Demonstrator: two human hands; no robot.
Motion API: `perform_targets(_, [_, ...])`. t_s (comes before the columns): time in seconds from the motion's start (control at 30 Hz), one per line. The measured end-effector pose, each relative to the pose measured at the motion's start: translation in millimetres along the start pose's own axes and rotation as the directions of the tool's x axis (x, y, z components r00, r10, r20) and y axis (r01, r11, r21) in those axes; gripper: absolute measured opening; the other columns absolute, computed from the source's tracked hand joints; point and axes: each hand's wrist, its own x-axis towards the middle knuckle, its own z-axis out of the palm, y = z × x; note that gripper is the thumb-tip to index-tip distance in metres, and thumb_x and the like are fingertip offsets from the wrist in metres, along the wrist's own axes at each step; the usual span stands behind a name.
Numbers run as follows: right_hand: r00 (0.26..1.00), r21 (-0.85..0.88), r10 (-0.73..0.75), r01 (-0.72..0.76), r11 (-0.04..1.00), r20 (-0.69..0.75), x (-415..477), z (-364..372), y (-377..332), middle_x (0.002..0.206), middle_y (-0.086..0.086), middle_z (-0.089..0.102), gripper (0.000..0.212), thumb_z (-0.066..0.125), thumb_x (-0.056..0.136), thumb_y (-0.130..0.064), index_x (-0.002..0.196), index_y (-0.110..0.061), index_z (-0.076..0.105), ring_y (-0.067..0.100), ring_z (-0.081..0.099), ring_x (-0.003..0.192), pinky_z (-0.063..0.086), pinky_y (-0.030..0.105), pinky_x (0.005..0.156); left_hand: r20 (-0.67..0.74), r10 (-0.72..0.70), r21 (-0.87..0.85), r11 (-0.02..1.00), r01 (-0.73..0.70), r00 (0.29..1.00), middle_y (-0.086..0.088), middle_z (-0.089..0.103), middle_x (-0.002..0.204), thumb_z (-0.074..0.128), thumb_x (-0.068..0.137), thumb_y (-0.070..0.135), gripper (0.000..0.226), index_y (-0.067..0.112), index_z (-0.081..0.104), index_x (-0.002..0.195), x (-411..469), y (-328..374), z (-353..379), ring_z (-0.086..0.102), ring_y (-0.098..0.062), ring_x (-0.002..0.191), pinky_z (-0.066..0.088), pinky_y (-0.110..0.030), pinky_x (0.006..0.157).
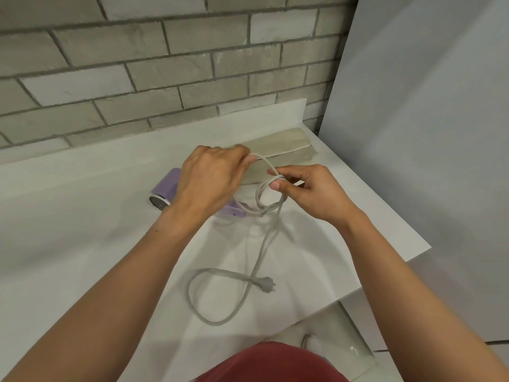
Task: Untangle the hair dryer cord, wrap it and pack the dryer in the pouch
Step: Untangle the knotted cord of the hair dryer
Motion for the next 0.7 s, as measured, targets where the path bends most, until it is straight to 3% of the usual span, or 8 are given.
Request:
perform_targets(0.13, [0.998,0.061,0.052,-0.050,0.997,-0.026,-3,7,7,0.091,-0.008,0.078,0.009,0.072,0.099,-0.027,0.102,-0.027,0.081,0.009,0.069,0.082,0.054,0.031,0.083,0.028,-0.425,-0.370,0.836,0.404,0.905,0.011,0.075,0.077,0.045,0.107,0.044,0.034,0.018,0.066,0.097,-4,-1,-11,0.067,-0.015,0.071,0.054,-0.036,0.071])
perform_targets(0.27, [0.997,0.150,0.061,-0.052,0.987,-0.053,0,10,6,0.086,-0.007,0.076,0.014,0.073,0.098,-0.024,0.103,-0.037,0.078,0.020,0.069,0.087,0.056,0.040,0.087,0.130,-0.445,-0.388,0.799,0.459,0.886,0.014,0.075,0.077,0.047,0.107,0.039,0.032,0.019,0.067,0.093,-10,-2,-15,0.064,0.000,0.069,0.051,-0.029,0.073])
perform_targets(0.37, [0.997,0.198,0.068,-0.059,0.978,-0.039,1,8,3,0.088,-0.004,0.077,0.011,0.073,0.098,-0.021,0.105,-0.027,0.079,0.019,0.071,0.081,0.058,0.040,0.085,0.224,-0.447,-0.272,0.825,0.495,0.866,0.008,0.076,0.093,0.048,0.106,0.035,0.024,0.019,0.067,0.105,-10,-12,-13,0.068,-0.010,0.088,0.053,-0.034,0.081])
perform_targets(0.4, [0.997,0.191,0.065,-0.058,0.980,-0.030,2,7,2,0.090,-0.003,0.077,0.012,0.073,0.098,-0.021,0.105,-0.027,0.079,0.021,0.071,0.082,0.059,0.039,0.085,0.214,-0.424,-0.198,0.863,0.465,0.880,0.002,0.074,0.109,0.050,0.105,0.031,0.023,0.020,0.064,0.118,-9,-14,-13,0.066,-0.020,0.102,0.053,-0.038,0.089])
perform_targets(0.47, [0.999,0.132,0.040,-0.040,0.990,0.002,2,3,1,0.092,-0.002,0.078,0.013,0.073,0.098,-0.022,0.106,-0.030,0.079,0.021,0.071,0.083,0.059,0.037,0.085,0.181,-0.295,-0.116,0.941,0.318,0.938,-0.005,0.056,0.146,0.060,0.098,0.023,0.053,0.020,0.046,0.149,-9,-14,-14,0.052,-0.031,0.129,0.046,-0.045,0.105])
perform_targets(0.53, [0.999,0.040,0.006,-0.007,0.999,0.041,4,1,-1,0.089,-0.001,0.077,0.012,0.073,0.098,-0.024,0.107,-0.027,0.080,0.017,0.069,0.081,0.057,0.035,0.082,0.177,-0.047,-0.081,0.995,0.062,0.983,-0.006,0.044,0.157,0.068,0.091,0.019,0.075,0.022,0.035,0.158,-5,-7,-15,0.043,-0.031,0.139,0.037,-0.046,0.114])
perform_targets(0.6, [0.999,0.010,-0.022,0.022,1.000,0.047,6,1,-4,0.087,-0.006,0.077,0.014,0.073,0.098,-0.024,0.110,-0.025,0.081,0.009,0.068,0.078,0.055,0.024,0.076,0.203,0.175,0.026,0.983,-0.184,0.963,-0.004,0.057,0.146,0.067,0.093,0.028,0.059,0.024,0.050,0.149,0,-2,-12,0.051,-0.030,0.134,0.033,-0.047,0.115])
perform_targets(0.7, [0.999,0.038,-0.036,0.035,0.999,0.018,7,-1,-8,0.088,-0.009,0.077,0.016,0.072,0.098,-0.020,0.111,-0.025,0.080,0.011,0.068,0.080,0.053,0.017,0.074,0.255,0.172,0.092,0.975,-0.201,0.952,0.004,0.074,0.106,0.042,0.102,0.052,0.042,0.028,0.071,0.121,11,2,-12,0.066,-0.026,0.105,0.038,-0.042,0.107])
